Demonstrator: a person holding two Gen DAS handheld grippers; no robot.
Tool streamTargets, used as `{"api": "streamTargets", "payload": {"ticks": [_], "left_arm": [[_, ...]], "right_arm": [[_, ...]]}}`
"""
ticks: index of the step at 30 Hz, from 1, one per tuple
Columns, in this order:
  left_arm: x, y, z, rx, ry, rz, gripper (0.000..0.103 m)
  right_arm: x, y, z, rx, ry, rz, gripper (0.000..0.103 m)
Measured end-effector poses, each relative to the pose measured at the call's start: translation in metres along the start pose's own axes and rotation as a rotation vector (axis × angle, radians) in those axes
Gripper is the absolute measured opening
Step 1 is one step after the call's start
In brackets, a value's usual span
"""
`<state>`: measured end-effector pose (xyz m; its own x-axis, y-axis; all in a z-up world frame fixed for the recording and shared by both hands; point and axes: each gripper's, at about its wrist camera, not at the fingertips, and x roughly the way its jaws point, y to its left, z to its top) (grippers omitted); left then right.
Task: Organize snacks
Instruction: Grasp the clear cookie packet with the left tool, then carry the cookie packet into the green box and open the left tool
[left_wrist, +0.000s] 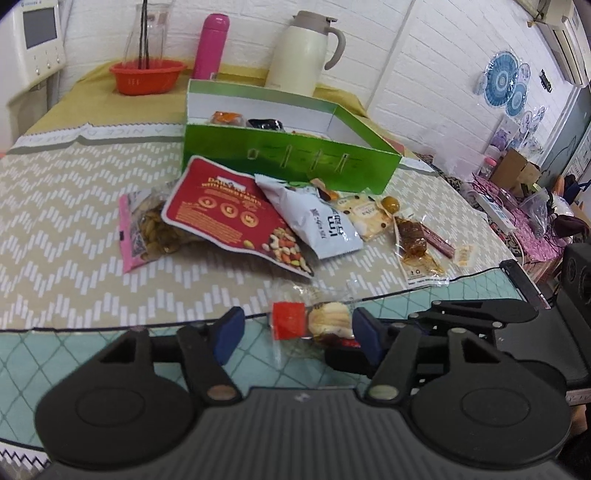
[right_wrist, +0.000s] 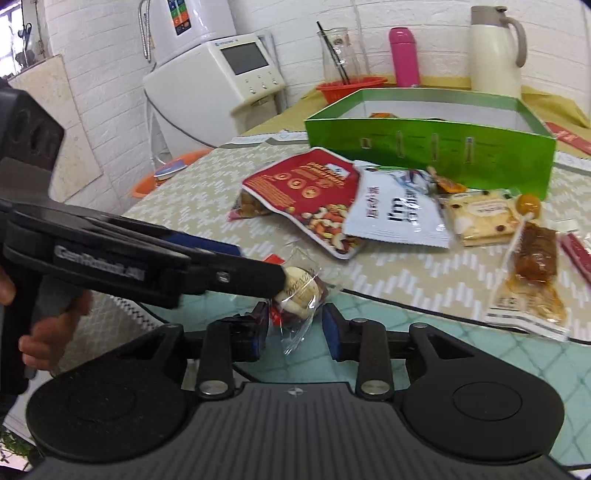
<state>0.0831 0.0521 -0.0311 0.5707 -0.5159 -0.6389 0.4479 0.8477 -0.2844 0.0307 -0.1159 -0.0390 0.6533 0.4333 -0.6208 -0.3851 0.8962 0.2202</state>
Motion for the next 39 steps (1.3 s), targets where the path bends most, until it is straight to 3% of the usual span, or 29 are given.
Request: {"api": "streamTargets", "payload": {"ticks": [3,6,10,16,25,31,39], "left_arm": [[-0.004,0.006,0.004,-0.03,0.011,-0.031,0.055],[0.004,0.008,0.007,-0.073,0.043,-0.068,0.054],[0.014,0.0,0.003,-0.046,0.076,-0.057,0.056],[0.023,0.0,0.005,-0.082,0.075,-0.068,0.057],[0.021,-0.011,0.001,-0.069,0.054,-0.077,0.04],[0.0,-0.023,0.023,-0.024,-0.031,-0.084,0.039],[-0.008,-0.025,0.09,0.015,-0.192,-0.091,0.039]], "right_arm": [[-0.001,-0.002,0.002,0.003,-0.015,0.005,0.072],[-0.004,0.0,0.002,-0.006,-0.036,-0.001,0.091],[-0.008,0.001,0.001,-0.017,-0.047,0.014,0.092],[0.002,0.002,0.005,-0.029,-0.024,-0.003,0.087],[-0.004,0.006,0.005,-0.058,-0.017,-0.022,0.07],[-0.024,0.011,0.025,-0.123,-0.082,-0.037,0.068],[-0.03,-0.002,0.088,-0.199,-0.232,-0.079,0.069]]}}
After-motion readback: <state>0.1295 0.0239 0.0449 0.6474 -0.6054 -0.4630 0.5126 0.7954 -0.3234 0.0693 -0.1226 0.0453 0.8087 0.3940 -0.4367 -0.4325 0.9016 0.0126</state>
